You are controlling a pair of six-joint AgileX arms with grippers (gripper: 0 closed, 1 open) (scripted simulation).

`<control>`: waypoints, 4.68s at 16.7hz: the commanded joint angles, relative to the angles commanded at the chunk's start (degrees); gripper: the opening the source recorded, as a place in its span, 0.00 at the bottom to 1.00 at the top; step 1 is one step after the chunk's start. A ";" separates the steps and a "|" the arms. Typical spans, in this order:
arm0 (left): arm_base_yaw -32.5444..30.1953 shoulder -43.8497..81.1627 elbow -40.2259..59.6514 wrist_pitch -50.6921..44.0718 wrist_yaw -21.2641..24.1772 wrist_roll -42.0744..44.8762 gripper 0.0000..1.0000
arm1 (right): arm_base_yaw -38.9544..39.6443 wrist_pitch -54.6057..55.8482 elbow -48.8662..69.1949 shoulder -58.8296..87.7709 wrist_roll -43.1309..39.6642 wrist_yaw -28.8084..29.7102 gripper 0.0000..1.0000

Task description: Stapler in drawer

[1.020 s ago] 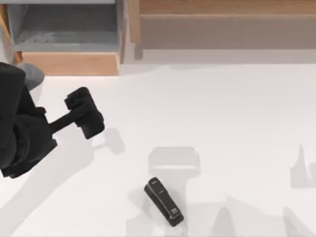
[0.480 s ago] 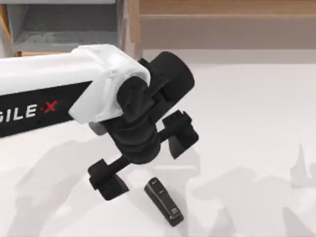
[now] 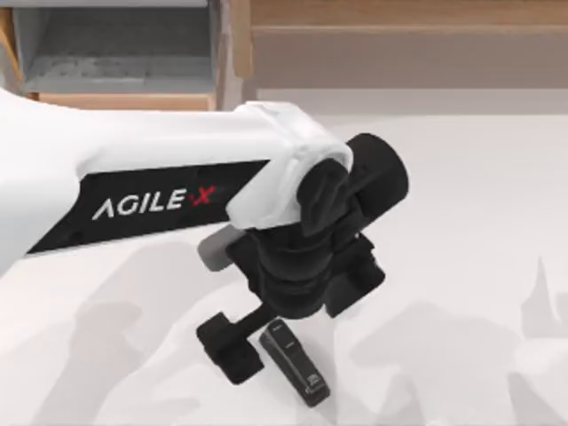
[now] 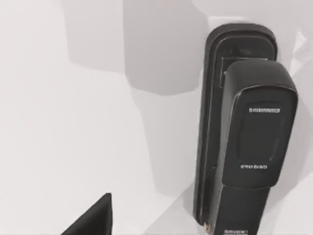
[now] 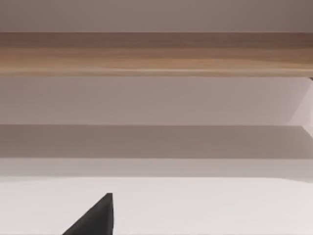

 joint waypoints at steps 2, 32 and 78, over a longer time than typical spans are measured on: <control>0.26 -0.15 -0.17 0.14 0.06 0.07 1.00 | 0.00 0.00 0.00 0.00 0.00 0.00 1.00; 0.06 4.36 -6.04 10.40 0.03 0.12 0.00 | 0.00 0.00 0.00 0.00 0.00 0.00 1.00; 29.81 0.44 48.64 -13.94 0.35 61.69 0.00 | 0.00 0.00 0.00 0.00 0.00 0.00 1.00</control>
